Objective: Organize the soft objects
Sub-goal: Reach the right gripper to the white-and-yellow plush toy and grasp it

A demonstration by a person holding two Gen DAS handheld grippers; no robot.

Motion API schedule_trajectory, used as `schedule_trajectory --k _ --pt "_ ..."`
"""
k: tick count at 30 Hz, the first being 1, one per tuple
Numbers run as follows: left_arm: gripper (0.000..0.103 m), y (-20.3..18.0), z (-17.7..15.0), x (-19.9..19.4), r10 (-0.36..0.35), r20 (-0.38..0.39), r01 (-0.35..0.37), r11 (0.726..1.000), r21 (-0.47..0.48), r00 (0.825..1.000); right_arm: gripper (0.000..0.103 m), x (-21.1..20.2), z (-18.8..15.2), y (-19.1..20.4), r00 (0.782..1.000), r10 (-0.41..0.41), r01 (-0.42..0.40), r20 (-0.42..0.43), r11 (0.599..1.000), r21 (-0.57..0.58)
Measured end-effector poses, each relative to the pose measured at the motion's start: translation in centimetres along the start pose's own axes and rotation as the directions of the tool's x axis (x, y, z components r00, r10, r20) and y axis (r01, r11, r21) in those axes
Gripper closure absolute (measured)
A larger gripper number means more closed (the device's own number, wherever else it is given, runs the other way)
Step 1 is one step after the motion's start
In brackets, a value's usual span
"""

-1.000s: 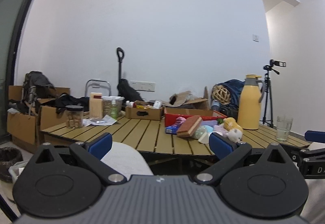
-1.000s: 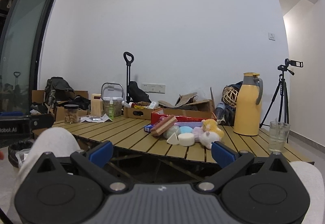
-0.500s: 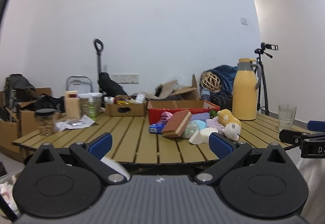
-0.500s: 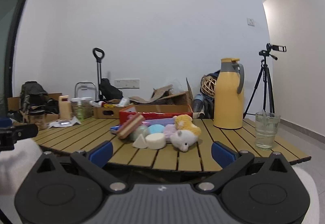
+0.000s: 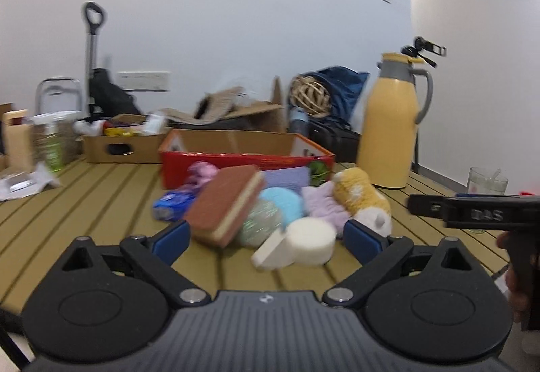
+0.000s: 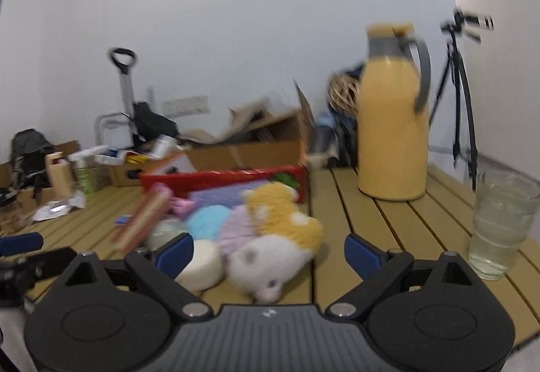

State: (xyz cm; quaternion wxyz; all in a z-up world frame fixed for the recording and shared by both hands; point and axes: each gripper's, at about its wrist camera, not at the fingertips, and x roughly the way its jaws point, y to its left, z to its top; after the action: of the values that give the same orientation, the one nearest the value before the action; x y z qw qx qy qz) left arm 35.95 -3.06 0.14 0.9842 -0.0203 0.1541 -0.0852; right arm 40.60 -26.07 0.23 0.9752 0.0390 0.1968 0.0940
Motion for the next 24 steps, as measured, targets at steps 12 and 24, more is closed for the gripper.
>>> schedule_trajectory --k 12,24 --pt "0.031 -5.0 5.5 17.3 -0.267 -0.153 0.274 0.962 0.024 0.951 0.043 8.7 -1.7 -1.1 0.990 0.072 -0.062 -0.125 0.995 0.081" --pt "0.076 -6.0 5.5 19.8 -0.393 -0.202 0.390 0.919 -0.055 0.897 0.053 7.9 0.1 -3.4 0.994 0.053 -0.052 -0.097 0.999 0.013"
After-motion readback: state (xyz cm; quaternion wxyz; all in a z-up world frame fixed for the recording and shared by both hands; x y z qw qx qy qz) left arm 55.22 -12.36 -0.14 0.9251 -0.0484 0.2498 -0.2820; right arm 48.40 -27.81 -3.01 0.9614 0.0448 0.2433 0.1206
